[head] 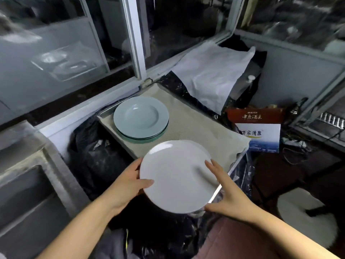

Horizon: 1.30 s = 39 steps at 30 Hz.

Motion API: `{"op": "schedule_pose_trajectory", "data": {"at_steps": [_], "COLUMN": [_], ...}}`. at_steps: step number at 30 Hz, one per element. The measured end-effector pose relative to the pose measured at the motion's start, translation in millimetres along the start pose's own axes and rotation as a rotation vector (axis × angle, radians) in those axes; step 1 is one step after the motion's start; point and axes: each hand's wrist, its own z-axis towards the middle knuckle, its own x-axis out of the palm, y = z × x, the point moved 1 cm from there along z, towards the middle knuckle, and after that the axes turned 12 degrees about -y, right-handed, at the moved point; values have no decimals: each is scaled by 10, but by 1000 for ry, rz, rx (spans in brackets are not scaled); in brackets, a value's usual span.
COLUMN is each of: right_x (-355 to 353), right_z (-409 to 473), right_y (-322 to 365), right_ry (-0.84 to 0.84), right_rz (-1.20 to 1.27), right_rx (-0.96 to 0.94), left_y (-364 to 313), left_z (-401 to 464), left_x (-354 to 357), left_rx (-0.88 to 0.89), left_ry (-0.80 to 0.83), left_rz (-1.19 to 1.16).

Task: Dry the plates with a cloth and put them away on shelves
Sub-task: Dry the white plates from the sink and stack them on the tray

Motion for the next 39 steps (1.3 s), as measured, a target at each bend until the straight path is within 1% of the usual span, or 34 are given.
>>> {"op": "schedule_pose_trajectory", "data": {"at_steps": [3,5,9,12,16,19,22,26,29,33,39], "right_x": [-104,-137,-147,-133,-74,-30,11,37,52,76,93], "right_z": [186,309,530,673,820,856,861,884,916,948,947], "right_y": [-244,-412,-683,-850,-1008,-1081,-1139,-1229,-1256,-1263,-1261], "right_ry": [39,69,127,161,184,194,189,176,182,212,231], "right_rz": [-38,-55,-69,-82,-121,-159,-184,-198,-204,-209,-249], "right_rx": [17,28,52,49,21,-6,-47,-56,-43,-49,-32], "left_y": [106,127,86,177,304,365,405,502,617,700,729], "left_z": [366,520,716,884,1043,1099,1089,1143,1216,1231,1243], "left_x": [189,330,582,651,653,702,762,773,749,722,707], "left_rx": [67,74,150,123,66,77,92,107,178,230,208], "left_ry": [-37,-60,-85,-98,-176,-240,-265,-286,-313,-315,-295], "left_rz": [195,260,400,489,608,745,856,892,921,923,899]}}
